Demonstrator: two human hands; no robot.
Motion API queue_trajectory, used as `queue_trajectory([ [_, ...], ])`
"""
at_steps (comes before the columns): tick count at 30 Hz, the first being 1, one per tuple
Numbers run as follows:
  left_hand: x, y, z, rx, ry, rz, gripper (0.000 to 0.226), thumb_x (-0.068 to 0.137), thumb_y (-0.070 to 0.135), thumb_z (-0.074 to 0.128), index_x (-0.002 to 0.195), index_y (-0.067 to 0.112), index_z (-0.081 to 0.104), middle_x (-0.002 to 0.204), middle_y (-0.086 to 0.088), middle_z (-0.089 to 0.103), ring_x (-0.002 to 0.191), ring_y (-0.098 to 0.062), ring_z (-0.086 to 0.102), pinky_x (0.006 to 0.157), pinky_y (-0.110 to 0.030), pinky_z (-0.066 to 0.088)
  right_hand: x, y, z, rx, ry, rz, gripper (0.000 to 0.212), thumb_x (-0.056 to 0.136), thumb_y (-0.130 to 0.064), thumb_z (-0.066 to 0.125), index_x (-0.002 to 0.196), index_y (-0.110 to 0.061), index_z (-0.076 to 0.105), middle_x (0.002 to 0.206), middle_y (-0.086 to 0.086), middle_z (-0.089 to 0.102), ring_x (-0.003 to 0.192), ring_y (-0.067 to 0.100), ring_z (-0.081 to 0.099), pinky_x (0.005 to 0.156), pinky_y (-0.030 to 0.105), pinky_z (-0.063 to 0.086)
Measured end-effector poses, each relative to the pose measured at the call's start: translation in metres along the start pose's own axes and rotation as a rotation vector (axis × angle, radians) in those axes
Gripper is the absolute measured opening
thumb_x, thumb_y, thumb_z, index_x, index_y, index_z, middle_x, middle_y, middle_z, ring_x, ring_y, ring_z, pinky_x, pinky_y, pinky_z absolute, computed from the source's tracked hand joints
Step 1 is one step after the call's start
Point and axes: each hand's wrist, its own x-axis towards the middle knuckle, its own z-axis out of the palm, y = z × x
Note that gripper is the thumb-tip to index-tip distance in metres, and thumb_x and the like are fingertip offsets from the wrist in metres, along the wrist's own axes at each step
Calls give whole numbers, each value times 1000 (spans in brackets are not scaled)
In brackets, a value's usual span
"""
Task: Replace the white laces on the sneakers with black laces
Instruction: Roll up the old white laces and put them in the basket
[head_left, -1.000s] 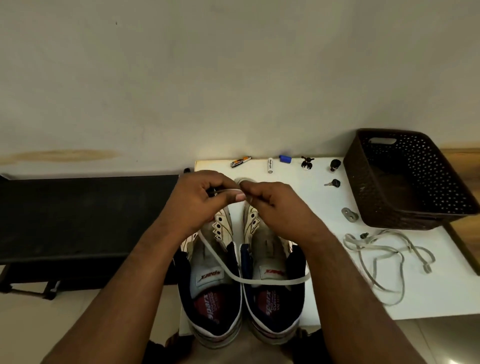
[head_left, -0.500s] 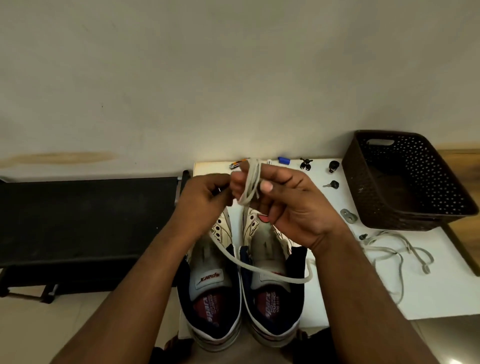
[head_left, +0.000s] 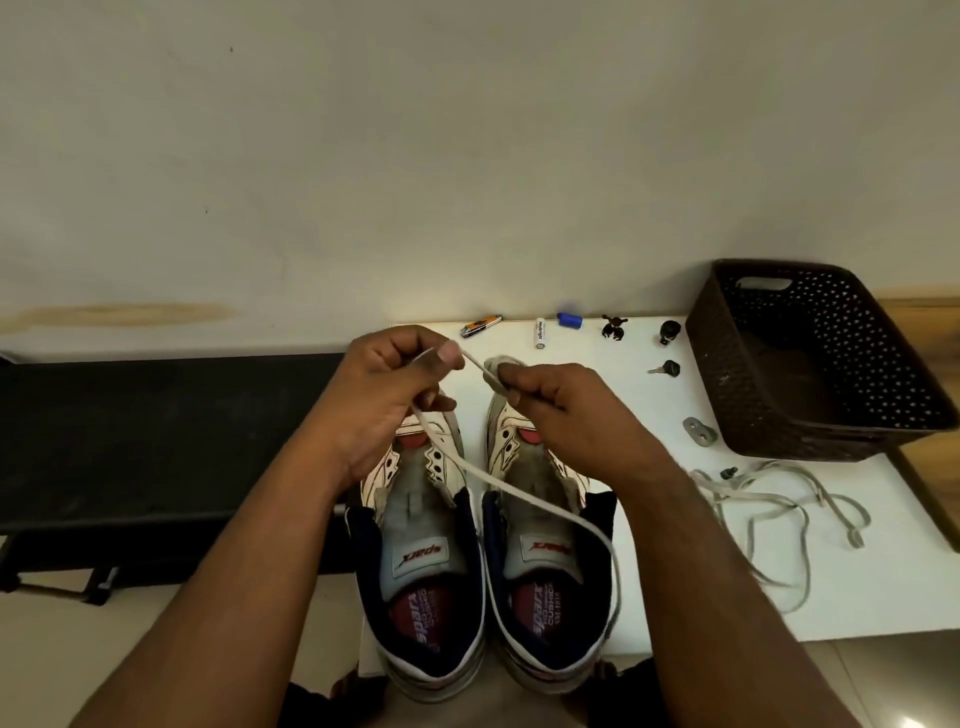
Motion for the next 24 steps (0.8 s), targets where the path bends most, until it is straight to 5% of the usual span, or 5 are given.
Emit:
queue_trajectory([
  [5,1,-1,1,-67,99,68,19,81,29,66,80,10,66,52,-1,34,46,-16,19,45,-27,18,-8,-10,-2,395,-240,-50,30,93,1,54,119,-6,65,115,3,69,104,4,65,94,21,48],
  [9,1,0,4,81,145,134,9,89,15,64,82,11,69,57,12,57,42,1,43,44,-13,32,-14,-18,-6,925,-389,-124,35,89,3,48,120,-3,63,114,15,68,114,29,62,96,34,49],
  [15,-5,-6,23,424,-158,73,15,94,26,59,99,27,74,77,26,69,73,15,60,69,-18,44,-7,-19,-12,1430,10,-214,32,88,-1,46,107,-6,71,113,16,69,112,29,63,96,37,51],
  [19,-5,-9,24,481,-310,34,18,91,31,62,102,24,74,94,12,73,89,6,64,75,-7,46,-1,1,-20,728,280,-186,30,94,2,50,115,-10,67,121,6,67,120,15,58,105,31,43],
  [24,-4,-2,11,328,-75,152,4,78,25,75,79,21,75,75,-1,71,66,-15,61,64,-27,47,-4,7,-8,201,-65,15,27,96,-10,55,119,-16,68,102,-5,73,98,11,67,78,19,51],
])
